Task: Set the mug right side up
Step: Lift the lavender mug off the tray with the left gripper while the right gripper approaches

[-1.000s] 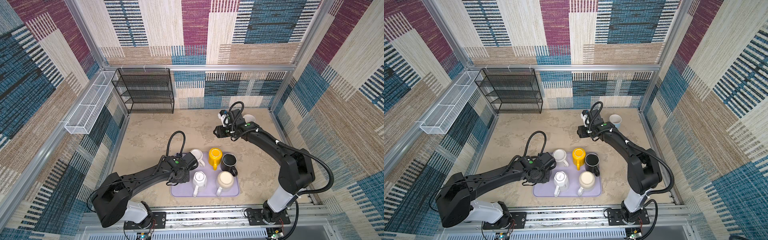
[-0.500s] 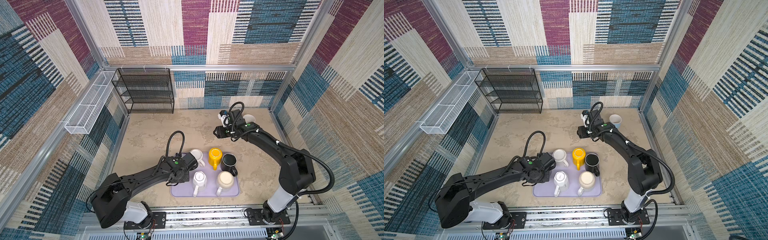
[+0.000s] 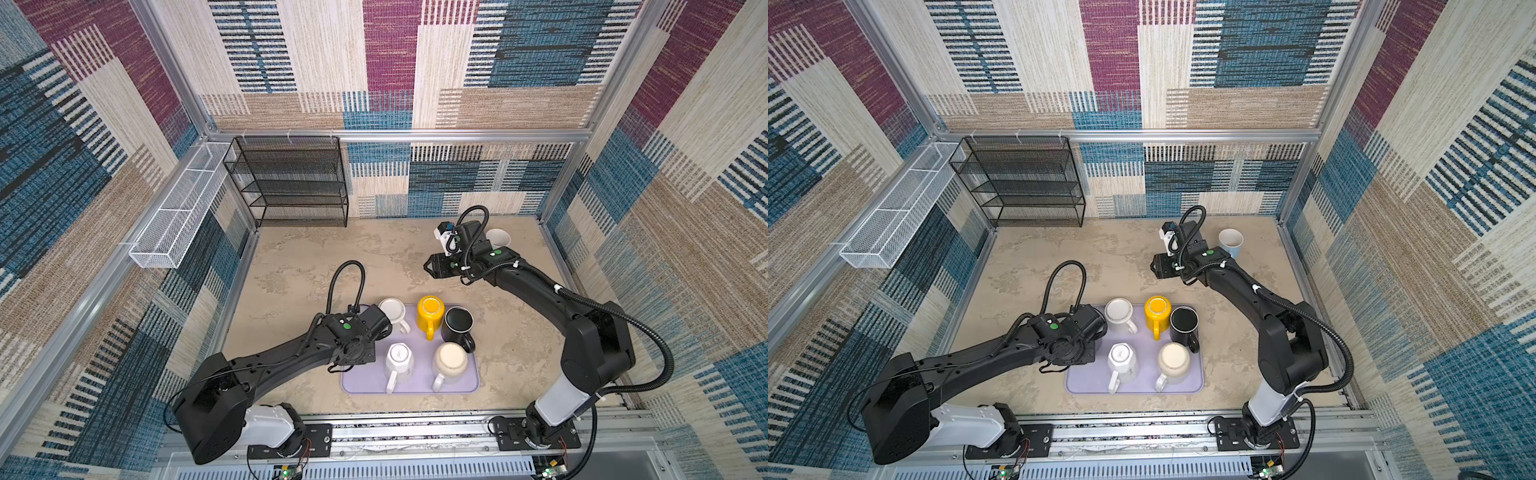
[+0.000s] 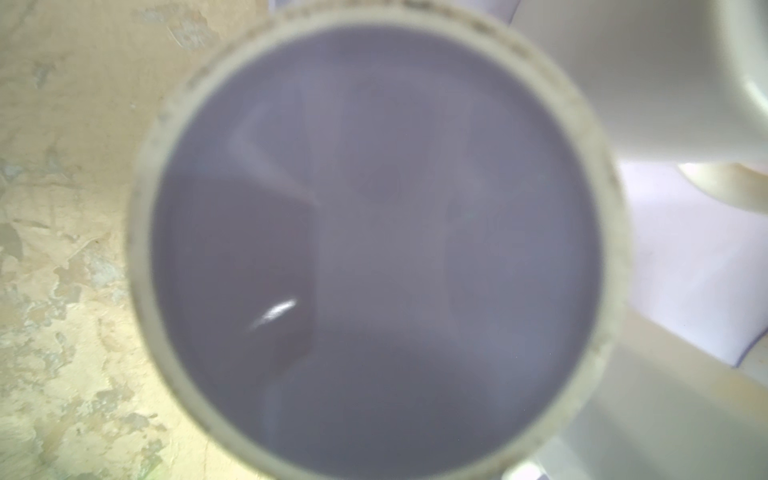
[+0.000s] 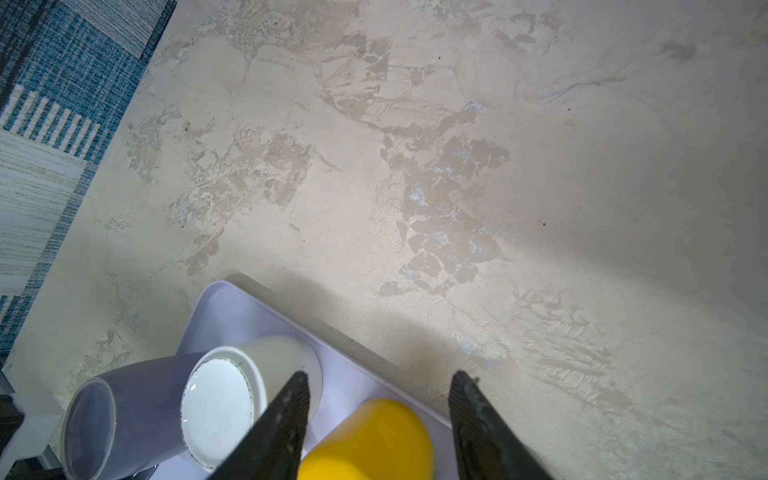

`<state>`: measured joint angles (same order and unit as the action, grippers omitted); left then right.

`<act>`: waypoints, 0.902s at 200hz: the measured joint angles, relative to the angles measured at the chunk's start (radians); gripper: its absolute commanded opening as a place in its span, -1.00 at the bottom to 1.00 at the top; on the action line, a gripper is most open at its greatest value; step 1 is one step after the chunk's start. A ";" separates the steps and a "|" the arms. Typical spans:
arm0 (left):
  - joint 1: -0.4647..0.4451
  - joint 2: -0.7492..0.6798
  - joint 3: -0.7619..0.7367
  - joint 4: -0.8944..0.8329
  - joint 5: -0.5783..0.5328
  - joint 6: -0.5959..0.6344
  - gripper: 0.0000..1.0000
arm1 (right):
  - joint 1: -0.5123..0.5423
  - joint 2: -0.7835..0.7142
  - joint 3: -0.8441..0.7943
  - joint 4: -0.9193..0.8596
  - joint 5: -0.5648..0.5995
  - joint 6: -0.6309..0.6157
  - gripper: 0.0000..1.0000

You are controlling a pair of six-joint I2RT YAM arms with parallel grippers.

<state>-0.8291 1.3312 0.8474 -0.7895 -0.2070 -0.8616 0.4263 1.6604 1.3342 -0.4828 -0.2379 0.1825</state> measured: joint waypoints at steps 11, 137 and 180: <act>0.012 -0.023 -0.006 0.002 0.004 0.005 -1.00 | 0.000 -0.007 -0.009 0.006 -0.005 0.001 0.14; 0.135 -0.291 -0.195 0.232 0.135 0.136 -1.00 | 0.020 -0.136 -0.245 0.203 -0.125 0.093 0.13; 0.143 -0.437 -0.294 0.288 0.135 0.169 -1.00 | 0.070 -0.168 -0.322 0.312 -0.140 0.105 0.13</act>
<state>-0.6865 0.8940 0.5529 -0.5018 -0.0719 -0.6930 0.4961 1.4921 1.0122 -0.1711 -0.3782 0.2874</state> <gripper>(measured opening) 0.150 0.563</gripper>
